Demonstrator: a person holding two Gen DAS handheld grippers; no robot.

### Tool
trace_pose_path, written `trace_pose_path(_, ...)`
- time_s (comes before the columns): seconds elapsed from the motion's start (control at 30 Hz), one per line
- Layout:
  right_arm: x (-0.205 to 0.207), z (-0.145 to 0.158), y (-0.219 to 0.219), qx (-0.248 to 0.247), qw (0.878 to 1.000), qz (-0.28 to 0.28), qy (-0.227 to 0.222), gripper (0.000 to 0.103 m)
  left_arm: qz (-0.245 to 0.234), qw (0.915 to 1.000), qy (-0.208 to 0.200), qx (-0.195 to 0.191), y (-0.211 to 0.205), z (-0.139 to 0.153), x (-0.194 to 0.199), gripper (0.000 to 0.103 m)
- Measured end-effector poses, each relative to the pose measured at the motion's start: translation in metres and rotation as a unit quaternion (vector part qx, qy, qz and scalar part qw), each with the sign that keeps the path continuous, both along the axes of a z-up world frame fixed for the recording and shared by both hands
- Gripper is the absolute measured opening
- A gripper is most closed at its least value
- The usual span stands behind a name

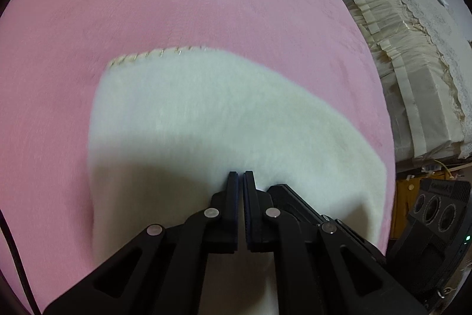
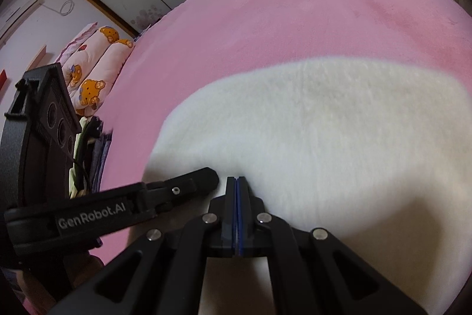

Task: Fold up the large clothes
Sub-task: 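Press the folded white cardigan flat with both grippers along its edges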

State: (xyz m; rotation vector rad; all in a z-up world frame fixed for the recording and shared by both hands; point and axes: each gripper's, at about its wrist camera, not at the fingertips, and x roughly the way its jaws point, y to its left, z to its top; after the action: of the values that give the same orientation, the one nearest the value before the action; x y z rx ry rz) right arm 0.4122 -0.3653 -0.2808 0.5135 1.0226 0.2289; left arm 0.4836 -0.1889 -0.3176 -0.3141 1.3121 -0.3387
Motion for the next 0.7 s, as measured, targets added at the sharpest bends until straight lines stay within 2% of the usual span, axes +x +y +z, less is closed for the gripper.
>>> trace_pose_path(0.1,0.014,-0.004,0.000,-0.014,1.000,0.003,-0.006,0.000,-0.003,0.9999,-0.011,0.001,0.001,-0.004,0.014,0.004)
trace_pose_path(0.27,0.013,-0.007,-0.012,-0.007,1.000,-0.004,-0.017,0.000,0.009,0.9994,-0.018,-0.029,0.012,-0.011,0.025,0.001)
trace_pose_path(0.37,0.004,-0.003,-0.032,-0.022,0.998,-0.053,-0.023,0.000,0.005,0.9987,-0.016,-0.047,0.020,-0.015,0.028,0.001)
trace_pose_path(0.43,-0.001,-0.002,-0.044,-0.022,0.996,-0.081,-0.028,0.000,-0.006,0.9987,-0.019,-0.046,0.018,-0.016,0.031,0.001)
trace_pose_path(0.5,-0.008,0.003,-0.050,-0.070,0.991,-0.110,-0.032,0.000,-0.016,0.9987,-0.024,-0.041,0.015,-0.014,0.029,0.001)
trace_pose_path(0.63,-0.022,0.009,-0.065,-0.099,0.985,-0.137,-0.032,0.000,-0.026,0.9987,-0.033,-0.028,0.005,-0.008,0.027,0.001)
trace_pose_path(0.7,-0.026,0.014,-0.066,-0.133,0.980,-0.142,-0.031,0.000,-0.025,0.9990,-0.035,-0.014,0.003,-0.003,0.027,0.001)
